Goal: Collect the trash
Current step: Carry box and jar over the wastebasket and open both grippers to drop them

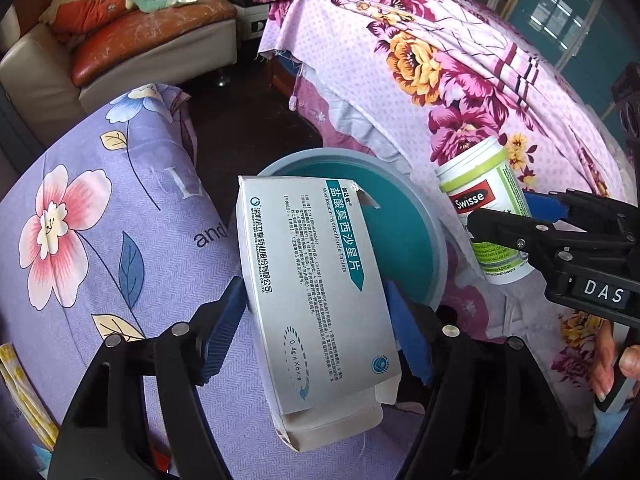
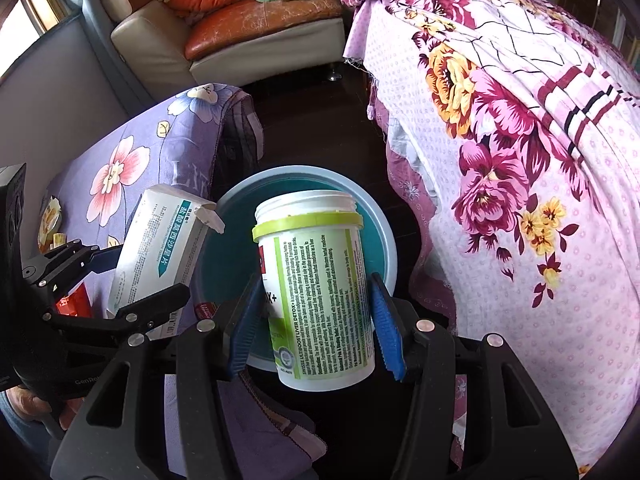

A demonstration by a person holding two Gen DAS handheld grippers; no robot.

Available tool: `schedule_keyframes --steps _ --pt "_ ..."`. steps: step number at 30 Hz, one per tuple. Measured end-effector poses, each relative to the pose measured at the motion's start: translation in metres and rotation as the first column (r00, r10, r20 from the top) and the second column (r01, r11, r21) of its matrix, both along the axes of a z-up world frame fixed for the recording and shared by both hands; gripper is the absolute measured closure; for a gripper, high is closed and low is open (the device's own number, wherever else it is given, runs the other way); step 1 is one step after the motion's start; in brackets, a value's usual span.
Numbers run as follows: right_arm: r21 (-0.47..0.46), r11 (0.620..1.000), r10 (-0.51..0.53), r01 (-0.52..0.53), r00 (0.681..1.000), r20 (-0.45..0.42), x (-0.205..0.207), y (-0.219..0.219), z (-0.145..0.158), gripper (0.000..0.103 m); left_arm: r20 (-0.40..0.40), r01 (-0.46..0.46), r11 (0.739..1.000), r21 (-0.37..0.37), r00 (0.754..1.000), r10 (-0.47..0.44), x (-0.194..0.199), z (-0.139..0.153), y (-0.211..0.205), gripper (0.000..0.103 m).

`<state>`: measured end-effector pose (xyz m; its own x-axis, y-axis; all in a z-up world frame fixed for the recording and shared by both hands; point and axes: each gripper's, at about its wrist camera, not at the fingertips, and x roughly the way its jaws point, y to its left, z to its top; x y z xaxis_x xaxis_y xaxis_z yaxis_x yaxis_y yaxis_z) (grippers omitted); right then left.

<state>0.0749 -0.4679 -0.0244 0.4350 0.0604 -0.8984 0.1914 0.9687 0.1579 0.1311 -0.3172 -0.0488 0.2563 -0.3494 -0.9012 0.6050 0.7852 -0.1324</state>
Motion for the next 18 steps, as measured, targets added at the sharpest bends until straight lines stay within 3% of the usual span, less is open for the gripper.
schedule_keyframes --steps 5,11,18 --pt "-0.009 1.0 0.001 -0.001 1.0 -0.009 0.004 0.0 -0.001 0.053 0.005 0.005 1.0 -0.006 1.0 -0.005 0.001 0.0 -0.002 0.024" --pt "-0.017 1.0 0.007 -0.008 1.0 -0.022 0.008 0.003 -0.006 0.053 0.04 -0.019 1.0 -0.016 0.999 0.019 0.004 0.008 0.007 0.011" --pt "-0.022 1.0 0.019 -0.02 0.999 -0.04 0.014 0.009 -0.01 0.053 0.028 -0.039 0.999 -0.021 0.999 0.04 0.011 0.009 0.021 0.01"
